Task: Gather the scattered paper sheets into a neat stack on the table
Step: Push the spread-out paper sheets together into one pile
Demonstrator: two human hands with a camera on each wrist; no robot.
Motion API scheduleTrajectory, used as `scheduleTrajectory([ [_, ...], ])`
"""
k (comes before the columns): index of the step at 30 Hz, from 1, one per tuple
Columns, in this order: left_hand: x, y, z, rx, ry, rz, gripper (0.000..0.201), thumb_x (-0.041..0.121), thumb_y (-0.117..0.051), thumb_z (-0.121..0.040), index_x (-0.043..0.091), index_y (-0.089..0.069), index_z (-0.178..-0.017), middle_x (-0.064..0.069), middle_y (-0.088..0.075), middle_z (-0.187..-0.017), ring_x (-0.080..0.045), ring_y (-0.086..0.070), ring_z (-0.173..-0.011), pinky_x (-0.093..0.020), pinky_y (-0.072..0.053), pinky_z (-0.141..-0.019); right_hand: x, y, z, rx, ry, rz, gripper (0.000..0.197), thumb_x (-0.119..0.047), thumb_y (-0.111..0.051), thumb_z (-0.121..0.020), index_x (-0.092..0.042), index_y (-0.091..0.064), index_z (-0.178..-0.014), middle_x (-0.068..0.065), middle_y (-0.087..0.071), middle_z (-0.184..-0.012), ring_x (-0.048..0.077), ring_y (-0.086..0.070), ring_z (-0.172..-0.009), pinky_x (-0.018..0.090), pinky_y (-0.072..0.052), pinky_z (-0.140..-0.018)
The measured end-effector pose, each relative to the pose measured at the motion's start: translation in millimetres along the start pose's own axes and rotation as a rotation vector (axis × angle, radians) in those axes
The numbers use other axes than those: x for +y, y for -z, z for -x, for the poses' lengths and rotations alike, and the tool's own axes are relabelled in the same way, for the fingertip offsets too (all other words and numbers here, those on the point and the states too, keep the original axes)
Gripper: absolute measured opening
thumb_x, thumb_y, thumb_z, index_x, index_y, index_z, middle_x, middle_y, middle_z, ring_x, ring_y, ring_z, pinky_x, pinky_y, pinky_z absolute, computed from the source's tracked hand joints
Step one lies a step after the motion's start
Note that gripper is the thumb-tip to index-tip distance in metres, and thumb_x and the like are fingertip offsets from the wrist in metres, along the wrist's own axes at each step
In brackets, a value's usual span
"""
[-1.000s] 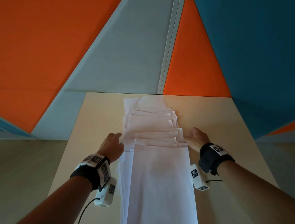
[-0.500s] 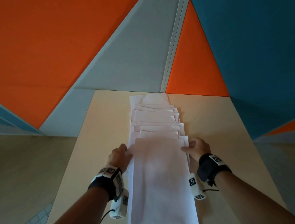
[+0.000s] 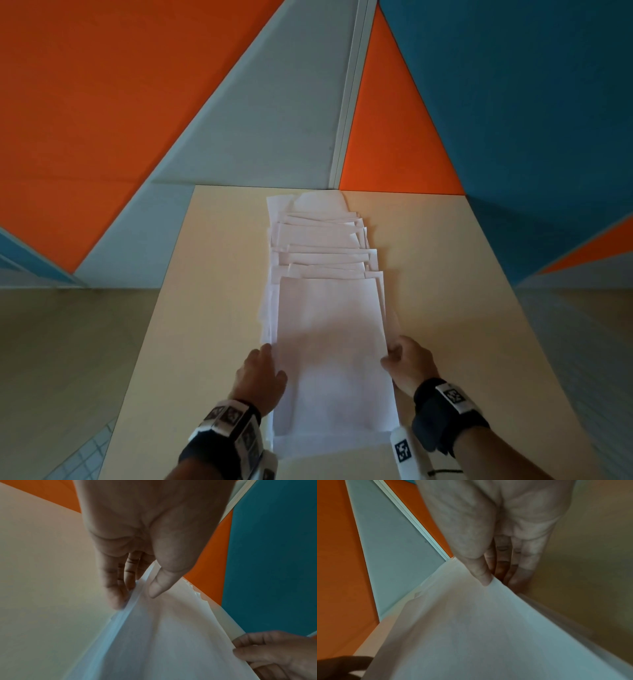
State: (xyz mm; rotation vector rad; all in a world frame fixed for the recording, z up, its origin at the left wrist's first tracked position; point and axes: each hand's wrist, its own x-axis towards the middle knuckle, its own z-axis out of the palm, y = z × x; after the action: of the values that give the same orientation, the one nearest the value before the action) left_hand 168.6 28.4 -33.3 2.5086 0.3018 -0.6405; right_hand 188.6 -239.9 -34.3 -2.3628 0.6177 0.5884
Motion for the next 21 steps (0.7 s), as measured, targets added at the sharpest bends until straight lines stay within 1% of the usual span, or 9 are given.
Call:
scheduleTrajectory([
  [4, -7.1, 0.8, 12.2, 0.008, 0.053, 0.033, 0.049, 0.025, -0.051, -0.090, 0.011, -0.044, -0.136, -0.012, -0.054, -0.129, -0.029, -0.052, -0.120, -0.033, -0.040, -0.100, 11.2, 5.5, 11.5, 0.038, -0.077, -0.059, 0.020, -0.027, -0.058, -0.089, -0.018, -0.064, -0.106, 0.003, -0.066, -0.105, 0.025, -0.063, -0.097, 0.029, -0.049, -0.082],
  [7, -13.8, -4.9, 26.4, -0.040, 0.066, 0.054, 0.037, 0.023, -0.052, -0.087, 0.011, -0.057, -0.121, -0.012, -0.060, -0.118, -0.029, -0.056, -0.111, -0.033, -0.045, -0.094, 19.8, -2.5, 26.9, 0.012, -0.095, -0.008, 0.015, -0.024, -0.056, -0.089, -0.018, -0.067, -0.097, 0.002, -0.067, -0.096, 0.023, -0.061, -0.087, 0.026, -0.046, -0.075],
  [9, -14.2, -10.9, 32.1, -0.068, 0.064, 0.073, 0.037, 0.024, -0.053, -0.085, 0.011, -0.058, -0.120, -0.012, -0.060, -0.113, -0.030, -0.057, -0.108, -0.034, -0.046, -0.093, 21.0, -14.1, 34.9, -0.015, -0.077, -0.006, 0.013, -0.022, -0.055, -0.087, -0.018, -0.068, -0.090, 0.003, -0.070, -0.092, 0.022, -0.063, -0.084, 0.026, -0.048, -0.072],
  [11, -13.1, -11.8, 32.6, -0.078, 0.070, 0.086, 0.040, 0.026, -0.053, -0.085, 0.011, -0.057, -0.121, -0.013, -0.061, -0.114, -0.030, -0.057, -0.109, -0.034, -0.046, -0.094, 18.9, -18.1, 37.9, -0.022, -0.066, -0.014, 0.015, -0.020, -0.053, -0.088, -0.015, -0.067, -0.088, 0.005, -0.070, -0.090, 0.023, -0.064, -0.083, 0.028, -0.052, -0.074],
  [13, -12.5, -6.2, 28.9, -0.073, 0.087, 0.111, 0.044, 0.026, -0.054, -0.085, 0.010, -0.056, -0.127, -0.013, -0.062, -0.120, -0.030, -0.056, -0.114, -0.034, -0.045, -0.098, 15.2, -11.3, 35.9, -0.013, -0.072, -0.018, 0.020, -0.019, -0.050, -0.091, -0.013, -0.069, -0.094, 0.008, -0.071, -0.098, 0.026, -0.064, -0.089, 0.027, -0.051, -0.079],
  [16, -10.6, 8.8, 16.6, -0.011, 0.097, 0.149, 0.051, 0.020, -0.055, -0.087, 0.006, -0.047, -0.136, -0.017, -0.054, -0.133, -0.031, -0.050, -0.124, -0.033, -0.039, -0.105, 5.7, 8.7, 24.6, 0.064, -0.102, -0.048, 0.031, -0.015, -0.042, -0.097, -0.009, -0.064, -0.118, 0.013, -0.064, -0.123, 0.031, -0.059, -0.113, 0.026, -0.042, -0.087],
  [17, -8.3, 14.6, 11.0, 0.015, 0.095, 0.174, 0.054, 0.017, -0.055, -0.087, 0.005, -0.044, -0.138, -0.018, -0.051, -0.137, -0.031, -0.048, -0.127, -0.033, -0.037, -0.107, 1.3, 14.9, 17.4, 0.090, -0.106, -0.054, 0.033, -0.015, -0.040, -0.098, -0.007, -0.062, -0.121, 0.014, -0.063, -0.126, 0.032, -0.059, -0.115, 0.027, -0.043, -0.089],
  [19, -2.9, 24.2, -2.0, 0.055, 0.074, 0.211, 0.058, 0.014, -0.055, -0.087, 0.004, -0.039, -0.142, -0.017, -0.044, -0.143, -0.031, -0.044, -0.131, -0.034, -0.033, -0.110, -9.7, 24.2, 0.7, 0.123, -0.103, -0.047, 0.033, -0.014, -0.039, -0.097, -0.004, -0.062, -0.118, 0.017, -0.064, -0.125, 0.033, -0.060, -0.112, 0.033, -0.049, -0.094],
  [21, 4.0, 29.8, -15.6, 0.059, 0.023, 0.190, 0.062, 0.013, -0.055, -0.087, 0.004, -0.033, -0.145, -0.014, -0.039, -0.147, -0.030, -0.039, -0.135, -0.034, -0.029, -0.112, -19.6, 28.2, -16.5, 0.115, -0.109, -0.014, 0.033, -0.013, -0.039, -0.096, -0.002, -0.063, -0.117, 0.017, -0.064, -0.124, 0.034, -0.061, -0.111, 0.035, -0.050, -0.094],
])
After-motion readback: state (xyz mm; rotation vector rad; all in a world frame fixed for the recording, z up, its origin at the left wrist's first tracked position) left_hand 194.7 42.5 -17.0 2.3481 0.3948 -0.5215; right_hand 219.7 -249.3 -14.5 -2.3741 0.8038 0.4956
